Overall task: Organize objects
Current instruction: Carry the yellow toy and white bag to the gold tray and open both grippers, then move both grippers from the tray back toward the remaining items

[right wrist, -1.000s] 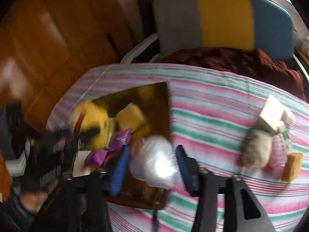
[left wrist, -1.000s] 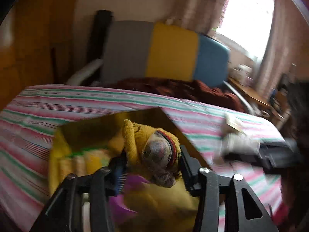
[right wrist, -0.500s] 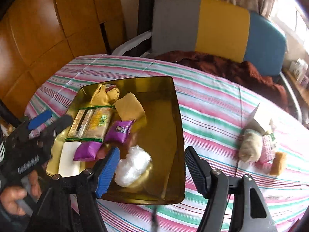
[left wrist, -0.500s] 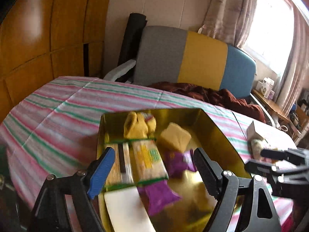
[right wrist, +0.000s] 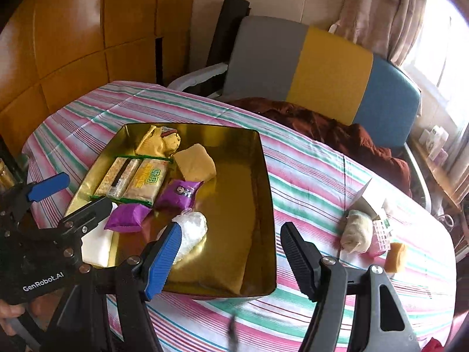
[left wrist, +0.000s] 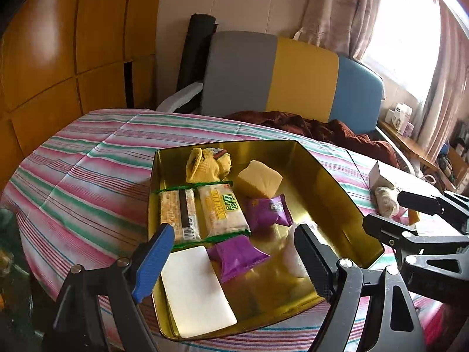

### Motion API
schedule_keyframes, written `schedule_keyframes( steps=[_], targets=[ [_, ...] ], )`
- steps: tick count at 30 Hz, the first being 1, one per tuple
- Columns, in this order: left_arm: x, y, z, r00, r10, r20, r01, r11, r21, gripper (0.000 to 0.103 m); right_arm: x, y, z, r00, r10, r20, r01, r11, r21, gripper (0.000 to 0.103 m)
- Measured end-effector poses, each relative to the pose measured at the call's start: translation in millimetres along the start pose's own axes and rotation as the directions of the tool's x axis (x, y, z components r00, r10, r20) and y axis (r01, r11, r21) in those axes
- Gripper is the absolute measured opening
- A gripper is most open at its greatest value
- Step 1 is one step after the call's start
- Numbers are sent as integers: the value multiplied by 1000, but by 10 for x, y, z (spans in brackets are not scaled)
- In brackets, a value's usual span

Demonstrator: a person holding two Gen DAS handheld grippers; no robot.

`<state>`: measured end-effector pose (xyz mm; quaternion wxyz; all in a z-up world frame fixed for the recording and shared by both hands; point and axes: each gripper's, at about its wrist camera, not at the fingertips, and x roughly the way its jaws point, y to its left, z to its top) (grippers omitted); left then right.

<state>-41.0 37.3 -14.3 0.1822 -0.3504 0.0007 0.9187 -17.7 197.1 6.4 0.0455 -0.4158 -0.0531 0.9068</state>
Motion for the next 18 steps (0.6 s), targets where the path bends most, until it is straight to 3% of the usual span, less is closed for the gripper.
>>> schedule_keyframes(
  steps=[18],
  targets=[
    [-84, -552, 12, 998, 64, 13, -65, 981, 185, 89, 100, -587, -300, 998, -41, -52, 48, 988, 149, 71]
  ],
)
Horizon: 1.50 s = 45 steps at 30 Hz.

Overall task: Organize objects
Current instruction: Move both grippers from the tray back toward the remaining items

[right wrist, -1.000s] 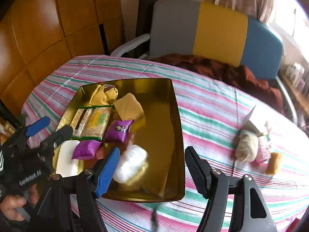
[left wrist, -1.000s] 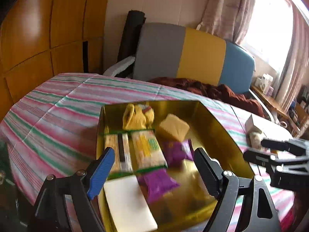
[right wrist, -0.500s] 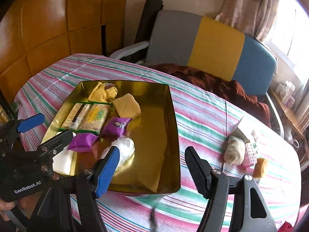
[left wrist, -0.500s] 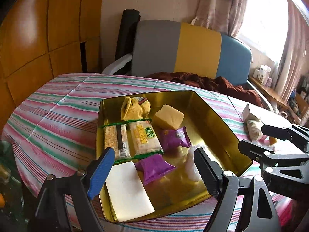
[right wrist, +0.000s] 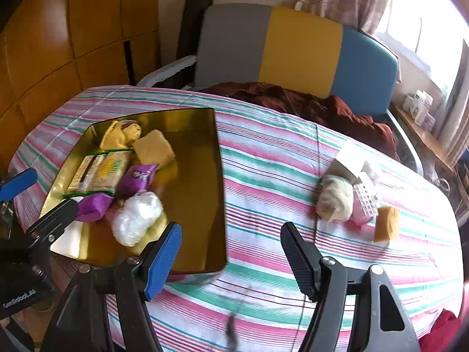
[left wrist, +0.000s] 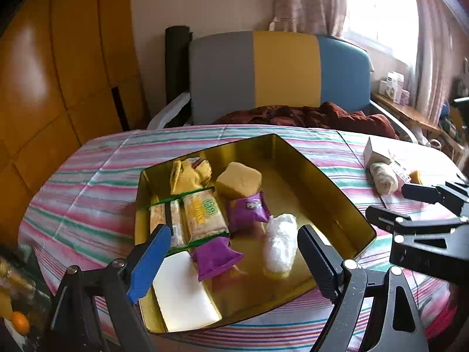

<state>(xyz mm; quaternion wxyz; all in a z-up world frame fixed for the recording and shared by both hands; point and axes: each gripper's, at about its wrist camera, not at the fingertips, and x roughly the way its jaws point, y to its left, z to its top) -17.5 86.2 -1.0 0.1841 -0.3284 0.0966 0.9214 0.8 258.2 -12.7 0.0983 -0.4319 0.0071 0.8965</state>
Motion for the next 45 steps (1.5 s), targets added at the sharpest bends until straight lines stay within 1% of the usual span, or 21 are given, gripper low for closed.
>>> schedule_keyframes(
  steps=[5, 11, 14, 18, 20, 23, 25, 28, 32, 35, 38, 40, 42, 45],
  targets=[
    [11, -148, 29, 1000, -19, 0, 19, 998, 53, 89, 63, -313, -38, 1000, -6, -26, 8, 997, 79, 71],
    [60, -410, 70, 998, -57, -7, 58, 991, 119, 89, 109, -803, -128, 997, -55, -57, 64, 982, 180, 71],
    [92, -557, 91, 996, -86, -13, 87, 985, 146, 89, 125, -1075, -191, 994, -76, -82, 94, 967, 238, 71],
    [114, -740, 122, 991, -132, -18, 133, 975, 178, 89, 146, -1483, -279, 987, -99, -126, 136, 936, 326, 71],
    [119, -838, 133, 985, -171, -24, 172, 966, 192, 89, 152, -1642, -312, 984, -109, -142, 154, 921, 357, 71],
    [135, -968, 133, 977, -212, -34, 214, 953, 213, 89, 158, -1927, -366, 978, -122, -167, 182, 892, 414, 71],
    [151, -1046, 122, 971, -234, -46, 238, 945, 224, 89, 163, -2130, -396, 975, -124, -183, 197, 866, 461, 71],
    [188, -1130, 112, 966, -252, -64, 260, 937, 235, 89, 174, -2357, -399, 971, -136, -198, 219, 839, 497, 71],
    [258, -1201, 105, 961, -265, -86, 278, 931, 239, 89, 222, -2546, -362, 965, -148, -214, 241, 821, 517, 71],
    [302, -1240, 131, 956, -277, -99, 292, 928, 231, 89, 329, -2675, -297, 961, -158, -225, 255, 818, 515, 71],
    [335, -1283, 170, 950, -292, -109, 310, 923, 226, 89, 454, -2714, -225, 963, -145, -228, 243, 835, 493, 72],
    [371, -1338, 195, 944, -306, -121, 326, 919, 220, 89, 547, -2733, -180, 963, -143, -230, 239, 848, 473, 78],
    [406, -1393, 218, 940, -316, -130, 338, 915, 220, 89, 653, -2776, -157, 963, -137, -231, 233, 855, 464, 78],
    [438, -1476, 241, 933, -330, -142, 355, 907, 226, 89, 801, -2844, -158, 968, -100, -230, 201, 860, 470, 82]
  ],
)
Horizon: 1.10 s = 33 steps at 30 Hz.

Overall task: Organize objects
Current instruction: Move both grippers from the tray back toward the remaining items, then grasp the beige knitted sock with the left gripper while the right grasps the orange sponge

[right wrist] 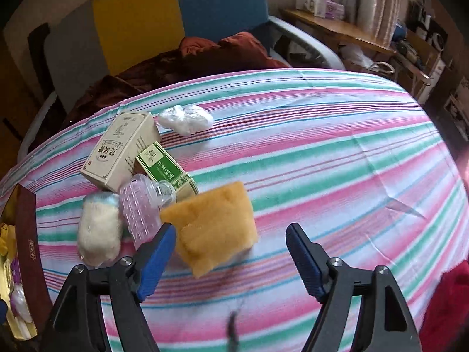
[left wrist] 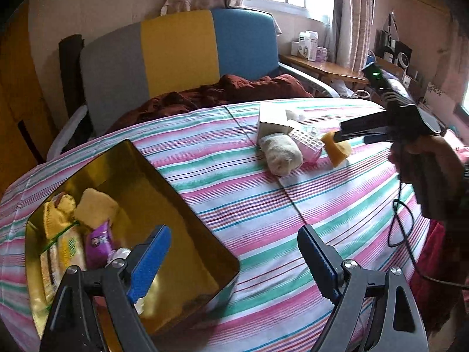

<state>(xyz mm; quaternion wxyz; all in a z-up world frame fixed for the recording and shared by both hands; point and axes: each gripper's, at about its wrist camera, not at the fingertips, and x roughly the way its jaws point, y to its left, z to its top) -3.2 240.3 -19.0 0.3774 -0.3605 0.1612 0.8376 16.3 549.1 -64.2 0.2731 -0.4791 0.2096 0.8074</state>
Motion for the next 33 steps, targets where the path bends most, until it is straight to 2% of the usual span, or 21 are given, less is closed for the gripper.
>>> schedule_keyframes(
  steps=[6, 9, 12, 15, 25, 28, 31, 33],
  targets=[
    [130, -94, 124, 999, -36, -19, 35, 999, -5, 89, 124, -31, 38, 999, 32, -32, -32, 999, 4, 81],
    [234, -134, 230, 998, -48, -30, 48, 999, -15, 89, 100, -24, 33, 998, 58, -28, -58, 998, 1, 63],
    [328, -166, 335, 998, -57, -36, 56, 998, -22, 89, 71, -48, 40, 998, 62, -22, -62, 998, 8, 58],
    [490, -205, 460, 997, -62, -52, 60, 997, -37, 89, 89, -62, 41, 994, 97, -42, -96, 995, 15, 59],
    [1144, -154, 773, 984, -92, -155, 66, 984, -165, 89, 63, 22, 22, 992, 117, -50, -119, 992, -32, 83],
    [1265, -192, 853, 982, -94, -164, 66, 984, -168, 89, 79, 72, -1, 993, 96, -62, -100, 993, -65, 83],
    [1369, -257, 931, 981, -101, -167, 73, 984, -163, 90, 115, 44, -14, 997, 38, -71, -43, 997, -70, 82],
    [1445, -304, 979, 980, -108, -167, 81, 984, -160, 91, 112, 1, -10, 996, 53, -71, -57, 997, -54, 73]
  ],
)
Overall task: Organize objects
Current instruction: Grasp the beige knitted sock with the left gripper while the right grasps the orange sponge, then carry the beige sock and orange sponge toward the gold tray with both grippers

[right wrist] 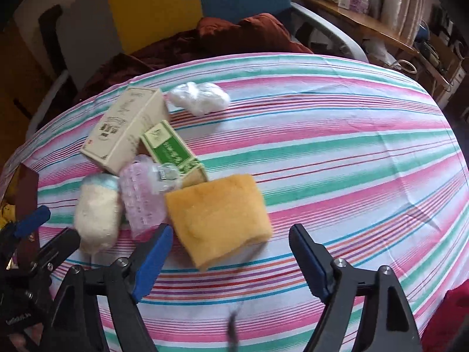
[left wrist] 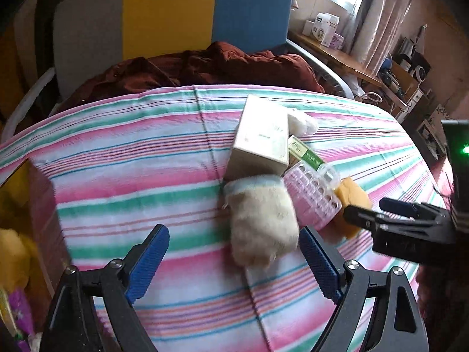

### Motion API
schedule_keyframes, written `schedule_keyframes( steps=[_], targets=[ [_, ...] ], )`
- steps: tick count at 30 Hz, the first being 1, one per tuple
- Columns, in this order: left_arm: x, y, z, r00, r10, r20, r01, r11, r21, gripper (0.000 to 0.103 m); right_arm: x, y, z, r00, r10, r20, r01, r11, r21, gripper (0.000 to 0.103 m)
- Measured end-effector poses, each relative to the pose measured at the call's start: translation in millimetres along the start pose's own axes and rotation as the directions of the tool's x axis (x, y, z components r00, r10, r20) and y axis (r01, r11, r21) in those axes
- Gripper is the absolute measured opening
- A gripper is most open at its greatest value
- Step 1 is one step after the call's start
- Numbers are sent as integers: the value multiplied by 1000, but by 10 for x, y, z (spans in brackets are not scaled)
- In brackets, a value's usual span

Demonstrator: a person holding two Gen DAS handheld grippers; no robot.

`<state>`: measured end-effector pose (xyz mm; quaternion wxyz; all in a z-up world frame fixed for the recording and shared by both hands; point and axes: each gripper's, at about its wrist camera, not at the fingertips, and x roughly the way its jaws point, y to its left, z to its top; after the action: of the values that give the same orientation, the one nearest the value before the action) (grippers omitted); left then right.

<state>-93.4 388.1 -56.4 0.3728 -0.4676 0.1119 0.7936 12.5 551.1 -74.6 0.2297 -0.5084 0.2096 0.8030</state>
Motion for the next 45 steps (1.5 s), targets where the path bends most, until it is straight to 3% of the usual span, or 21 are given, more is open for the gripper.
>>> schedule_keyframes(
  steps=[5, 8, 11, 14, 28, 33, 39, 45],
  targets=[
    [287, -61, 126, 999, -6, -41, 6, 1000, 10, 89, 20, 72, -10, 1000, 1, -4, -1, 999, -45, 56],
    [397, -9, 120, 994, -93, -63, 91, 995, -29, 70, -10, 37, -2, 1000, 5, 12, -4, 999, -38, 51],
    [320, -79, 46, 992, -119, -32, 119, 993, 18, 54, -24, 2, 20, 1000, -2, 24, 2, 1000, -23, 50],
    [213, -159, -71, 997, -83, 5, 82, 993, 86, 53, -46, -23, 40, 999, -2, 37, 2, 1000, -11, 50],
    [-222, -188, -652, 996, -92, 0, 92, 991, 94, 53, -116, -95, 60, 996, -9, 84, 7, 1000, 23, 50],
    [-391, -339, -965, 995, -94, -14, 95, 978, 184, 53, -155, -45, 42, 995, 13, 95, -13, 1000, 1, 50],
    [-471, -335, -1089, 995, -101, -24, 104, 981, 166, 53, -28, 11, 4, 999, -37, 38, 38, 999, -27, 50],
    [-558, -333, -1211, 994, -106, -40, 112, 980, 163, 52, -56, -29, 14, 998, -42, 52, 43, 999, -11, 50]
  ],
)
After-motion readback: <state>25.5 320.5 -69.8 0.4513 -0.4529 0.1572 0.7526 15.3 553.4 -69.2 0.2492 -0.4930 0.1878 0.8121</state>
